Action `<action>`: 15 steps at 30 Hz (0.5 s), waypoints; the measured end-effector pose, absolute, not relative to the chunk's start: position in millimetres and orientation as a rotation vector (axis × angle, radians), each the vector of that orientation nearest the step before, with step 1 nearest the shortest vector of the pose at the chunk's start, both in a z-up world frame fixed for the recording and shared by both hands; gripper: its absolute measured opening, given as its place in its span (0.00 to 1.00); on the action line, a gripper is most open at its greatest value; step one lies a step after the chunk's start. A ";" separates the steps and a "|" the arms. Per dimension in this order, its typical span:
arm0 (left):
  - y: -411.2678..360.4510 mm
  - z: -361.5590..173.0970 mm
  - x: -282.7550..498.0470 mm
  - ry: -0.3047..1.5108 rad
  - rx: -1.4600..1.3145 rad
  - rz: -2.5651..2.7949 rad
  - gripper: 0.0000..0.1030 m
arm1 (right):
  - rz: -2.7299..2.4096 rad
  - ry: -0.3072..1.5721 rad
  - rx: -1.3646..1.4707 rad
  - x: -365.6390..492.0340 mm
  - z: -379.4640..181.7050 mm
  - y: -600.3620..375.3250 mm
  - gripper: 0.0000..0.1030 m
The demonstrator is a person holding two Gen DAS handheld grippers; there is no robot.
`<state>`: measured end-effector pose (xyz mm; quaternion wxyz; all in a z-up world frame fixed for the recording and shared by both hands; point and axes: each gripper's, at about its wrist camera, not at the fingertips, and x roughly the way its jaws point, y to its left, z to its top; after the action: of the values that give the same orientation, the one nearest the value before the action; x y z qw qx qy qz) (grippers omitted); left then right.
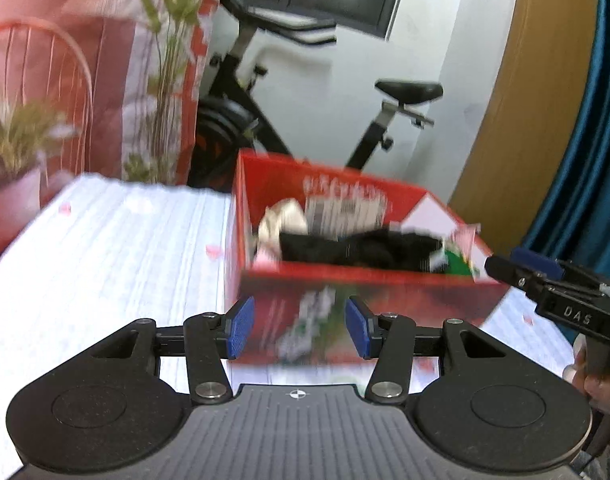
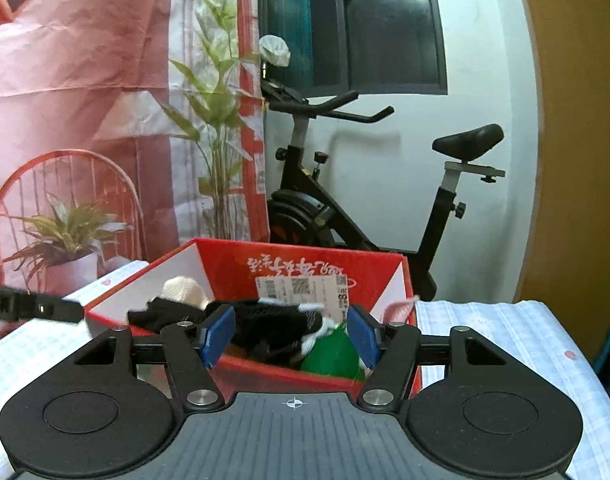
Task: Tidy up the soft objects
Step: 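Lower both tools onto the clear bag of green cables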
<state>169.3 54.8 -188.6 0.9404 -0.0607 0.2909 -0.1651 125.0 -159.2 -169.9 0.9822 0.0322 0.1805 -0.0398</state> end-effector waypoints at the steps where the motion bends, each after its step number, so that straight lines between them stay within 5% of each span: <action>1: 55.5 -194.8 168.4 0.612 -0.117 -0.354 0.51 | -0.078 0.359 0.061 118.7 -173.2 -156.6 0.57; 15: 39.1 -268.3 193.3 0.811 -0.129 -0.386 0.47 | -0.031 0.629 0.140 103.2 -262.2 -125.0 0.67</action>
<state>193.3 39.1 -268.3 0.8989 -0.0625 0.3915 -0.1863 103.2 -125.0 -262.2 0.9484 0.0689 0.3092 -0.0150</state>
